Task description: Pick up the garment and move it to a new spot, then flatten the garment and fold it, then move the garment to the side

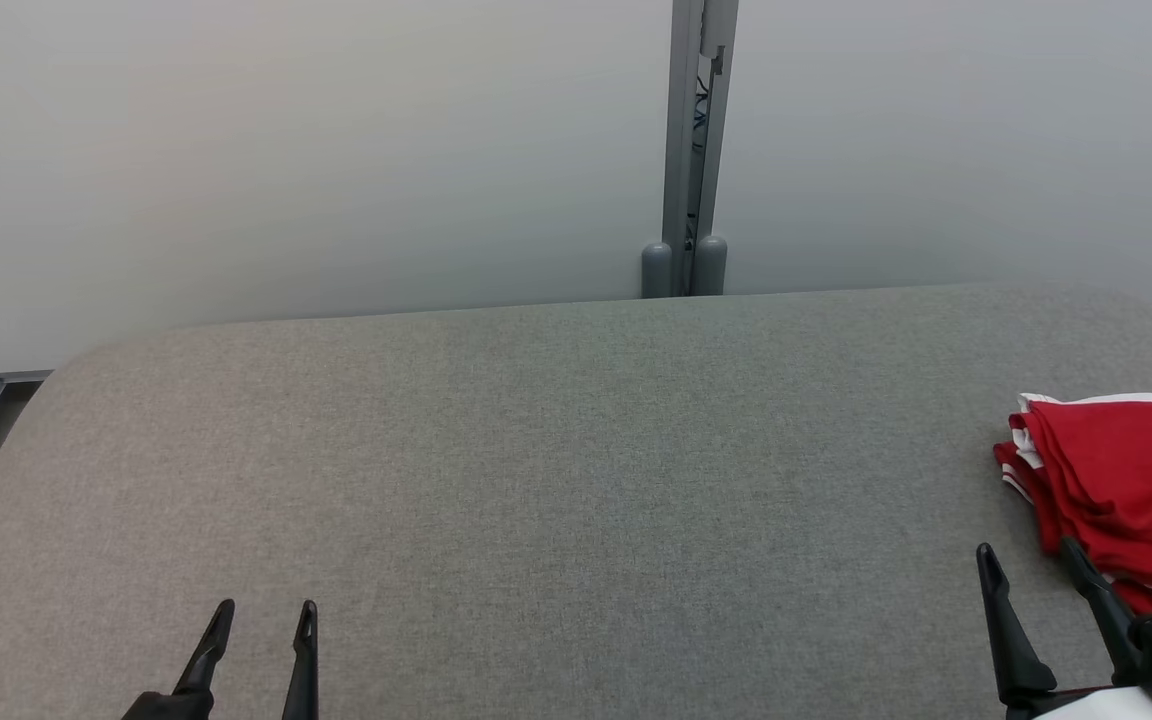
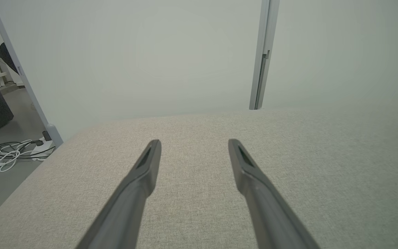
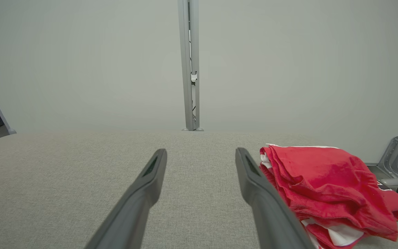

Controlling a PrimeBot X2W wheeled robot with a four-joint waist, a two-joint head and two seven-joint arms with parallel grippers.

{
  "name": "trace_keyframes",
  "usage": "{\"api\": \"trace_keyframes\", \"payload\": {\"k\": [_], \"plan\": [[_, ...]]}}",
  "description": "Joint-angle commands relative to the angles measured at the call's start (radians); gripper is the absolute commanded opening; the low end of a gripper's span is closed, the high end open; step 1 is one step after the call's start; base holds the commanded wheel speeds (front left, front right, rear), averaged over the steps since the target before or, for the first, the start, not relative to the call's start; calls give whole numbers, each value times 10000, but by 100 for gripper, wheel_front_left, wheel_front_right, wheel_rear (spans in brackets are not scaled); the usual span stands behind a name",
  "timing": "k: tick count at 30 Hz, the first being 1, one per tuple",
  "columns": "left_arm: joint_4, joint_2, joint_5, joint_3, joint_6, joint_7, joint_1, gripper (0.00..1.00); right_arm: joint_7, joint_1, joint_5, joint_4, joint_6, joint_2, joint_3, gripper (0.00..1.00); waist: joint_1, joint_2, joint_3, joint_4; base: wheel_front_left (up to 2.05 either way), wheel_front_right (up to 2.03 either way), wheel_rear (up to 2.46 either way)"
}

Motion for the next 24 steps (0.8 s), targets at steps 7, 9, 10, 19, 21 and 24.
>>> {"api": "trace_keyframes", "payload": {"k": [7, 9, 10, 19, 21, 24], "plan": [[-45, 84, -80, -7, 106, -8, 79, 100, -30, 63, 52, -73, 1, -6, 28, 100, -1, 0, 1, -14, 0, 0, 0], [-55, 90, -105, -13, 112, -5, 75, 100, -23, 69, 64, -81, 1, -3, 30, 100, -1, 0, 8, -23, 0, 0, 0], [-55, 90, -105, -13, 112, -5, 75, 100, -23, 69, 64, -81, 1, -3, 30, 100, -1, 0, 8, -23, 0, 0, 0], [210, -220, -929, 116, -114, 172, -69, 0, 126, -138, 976, 422, 0, 81, -20, 0, -1, 0, 53, -25, 0, 0, 0], [260, -263, -1288, 206, -204, 248, -157, 0, 175, -213, 1382, 482, 0, 81, -38, 0, -1, 0, 70, -23, 0, 0, 0], [347, -327, -1806, 334, -341, 356, -293, 0, 239, -316, 1970, 567, 0, 82, -59, 0, -1, 0, 94, -20, 0, 0, 0]]}}
